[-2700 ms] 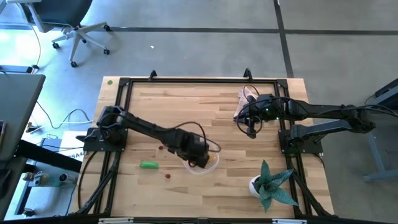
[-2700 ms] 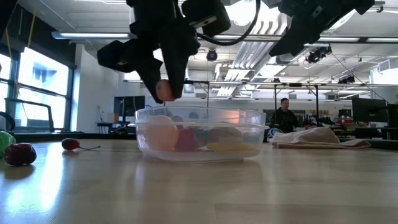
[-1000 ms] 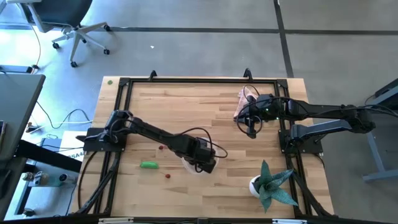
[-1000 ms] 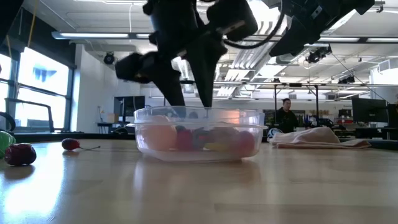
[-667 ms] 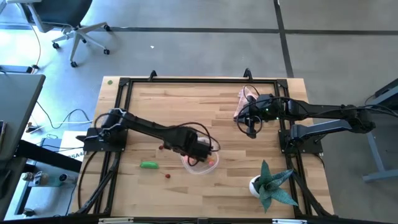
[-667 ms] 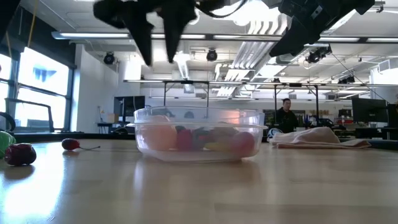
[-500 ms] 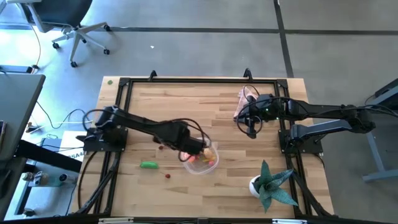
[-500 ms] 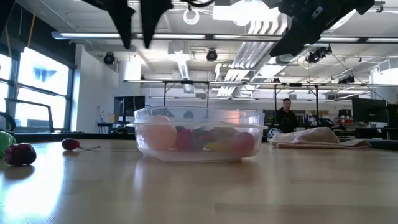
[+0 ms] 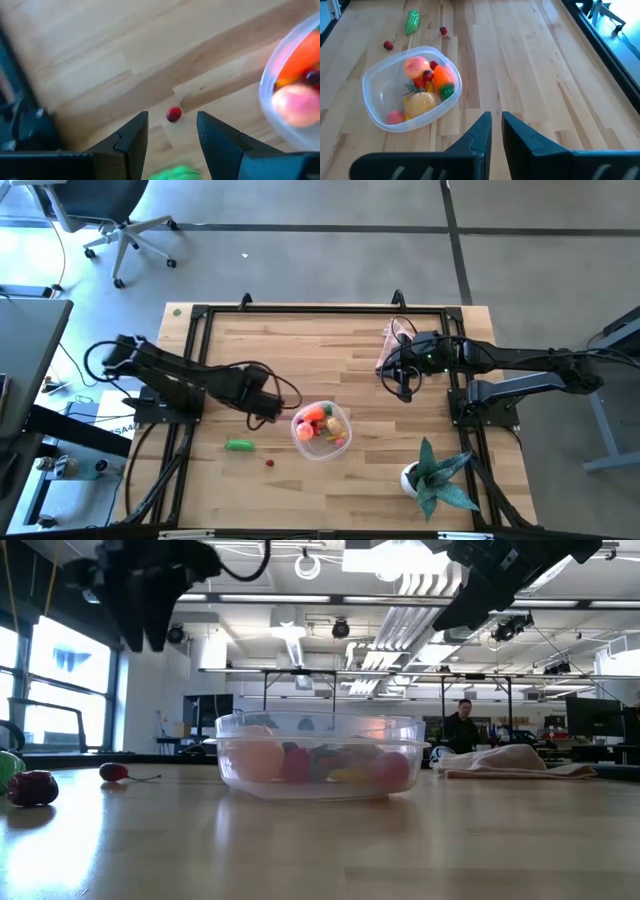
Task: Pick and placing Produce into tupperware
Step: Put the cherry into the transparent bin
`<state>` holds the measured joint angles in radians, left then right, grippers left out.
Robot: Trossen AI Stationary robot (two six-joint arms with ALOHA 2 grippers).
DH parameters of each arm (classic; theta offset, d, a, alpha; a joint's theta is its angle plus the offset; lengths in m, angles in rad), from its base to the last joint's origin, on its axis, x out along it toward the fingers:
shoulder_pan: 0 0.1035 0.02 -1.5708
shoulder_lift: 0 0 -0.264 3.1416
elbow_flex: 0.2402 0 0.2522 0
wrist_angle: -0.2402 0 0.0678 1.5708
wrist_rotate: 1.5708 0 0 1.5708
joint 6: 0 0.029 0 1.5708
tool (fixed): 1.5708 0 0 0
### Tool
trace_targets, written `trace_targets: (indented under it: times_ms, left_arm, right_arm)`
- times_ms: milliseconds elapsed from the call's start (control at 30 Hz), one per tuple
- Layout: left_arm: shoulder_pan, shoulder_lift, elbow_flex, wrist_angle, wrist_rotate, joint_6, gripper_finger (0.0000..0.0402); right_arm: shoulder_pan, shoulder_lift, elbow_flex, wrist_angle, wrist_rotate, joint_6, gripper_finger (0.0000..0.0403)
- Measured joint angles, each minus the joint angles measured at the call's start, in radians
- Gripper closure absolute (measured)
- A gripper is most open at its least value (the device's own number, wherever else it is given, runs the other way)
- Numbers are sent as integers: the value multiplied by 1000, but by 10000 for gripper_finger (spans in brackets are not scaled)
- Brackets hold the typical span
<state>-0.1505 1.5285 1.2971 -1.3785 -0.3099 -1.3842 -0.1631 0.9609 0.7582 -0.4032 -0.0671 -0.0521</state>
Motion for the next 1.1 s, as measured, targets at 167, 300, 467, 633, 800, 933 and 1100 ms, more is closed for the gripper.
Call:
trace_targets:
  times_ms: [167, 300, 467, 633, 800, 933, 1100]
  left_arm:
    - [0, -107, -214, 177, 8, 213, 243]
    - [0, -141, -333, 273, 18, 353, 243]
    - [0, -142, -394, 318, 83, 480, 243]
    - [0, -140, -395, 388, 116, 649, 243]
    - [0, -140, -395, 395, 181, 734, 243]
    - [1, -140, -395, 384, 163, 747, 243]
    - [6, -140, -395, 397, 163, 804, 243]
  right_arm:
    - [0, 0, 0, 3, 0, 0, 371]
    - [0, 0, 0, 3, 0, 0, 371]
    - [0, 0, 0, 1, 0, 0, 371]
    - [0, 0, 0, 2, 0, 0, 371]
    - [0, 0, 0, 1, 0, 0, 371]
    - [0, 0, 0, 1, 0, 0, 371]
    - [0, 0, 0, 2, 0, 0, 371]
